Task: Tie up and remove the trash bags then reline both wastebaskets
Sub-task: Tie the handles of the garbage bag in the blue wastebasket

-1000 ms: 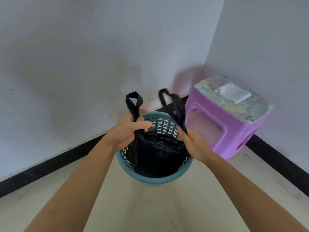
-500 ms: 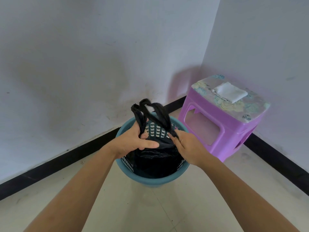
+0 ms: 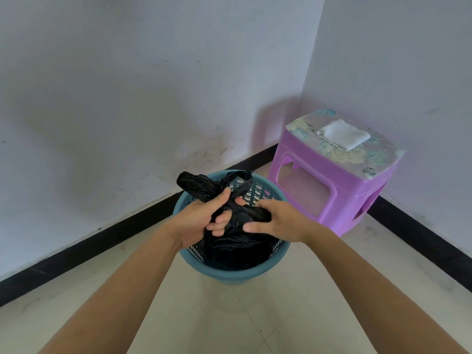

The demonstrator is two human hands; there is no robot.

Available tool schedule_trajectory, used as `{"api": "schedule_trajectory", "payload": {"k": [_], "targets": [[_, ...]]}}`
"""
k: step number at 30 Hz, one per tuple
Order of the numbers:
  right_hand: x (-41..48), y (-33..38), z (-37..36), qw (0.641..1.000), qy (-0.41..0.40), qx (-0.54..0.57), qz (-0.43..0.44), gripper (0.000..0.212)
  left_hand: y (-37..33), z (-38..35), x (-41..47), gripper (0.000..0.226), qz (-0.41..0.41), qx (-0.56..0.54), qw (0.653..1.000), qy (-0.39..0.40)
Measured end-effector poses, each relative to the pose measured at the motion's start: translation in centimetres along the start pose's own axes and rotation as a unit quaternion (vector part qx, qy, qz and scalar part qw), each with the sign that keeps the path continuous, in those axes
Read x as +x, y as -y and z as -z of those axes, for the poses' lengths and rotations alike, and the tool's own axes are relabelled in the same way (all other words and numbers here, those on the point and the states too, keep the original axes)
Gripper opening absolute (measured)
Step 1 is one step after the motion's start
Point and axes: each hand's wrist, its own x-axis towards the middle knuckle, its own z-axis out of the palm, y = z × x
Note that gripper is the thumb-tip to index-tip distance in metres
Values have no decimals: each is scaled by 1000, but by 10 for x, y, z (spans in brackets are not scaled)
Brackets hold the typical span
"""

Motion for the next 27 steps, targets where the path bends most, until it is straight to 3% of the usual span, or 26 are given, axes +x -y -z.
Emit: {"api": "schedule_trajectory", "payload": {"k": [3,5,8,11,13,15,19,22,24,27], "targets": [[1,4,3,974,-21,192,-120,91,-3,2,-4,43,-4,-10,1000,14],[2,15,6,954,-51,264,-133,95,-5,1,-6,42,-4,-1,999,32],[4,34,7,961,-76,253,-77,63,-8,-5,-7,42,-9,31,999,26],[6,40,16,941,-191,279,8,18,-8,-7,-5,51,-7,30,999,-20],[6,38,24,925,-253,280,29,12,-7,-4,-2,53,7,-2,999,-51],[6,37,27,911,-266,310,46,13,-7,-1,-1,51,8,-51,997,-66],[3,43,26,884,-237,399,52,14,-4,2,1,41,-26,-137,986,-90],[-1,45,31,866,-170,466,56,18,-2,9,2,32,-46,-185,977,-99],[-2,41,30,888,-97,448,29,17,-1,14,3,27,-64,-215,968,-114],[2,30,23,966,21,257,-32,13,-2,22,3,22,-83,-225,958,-155]]}}
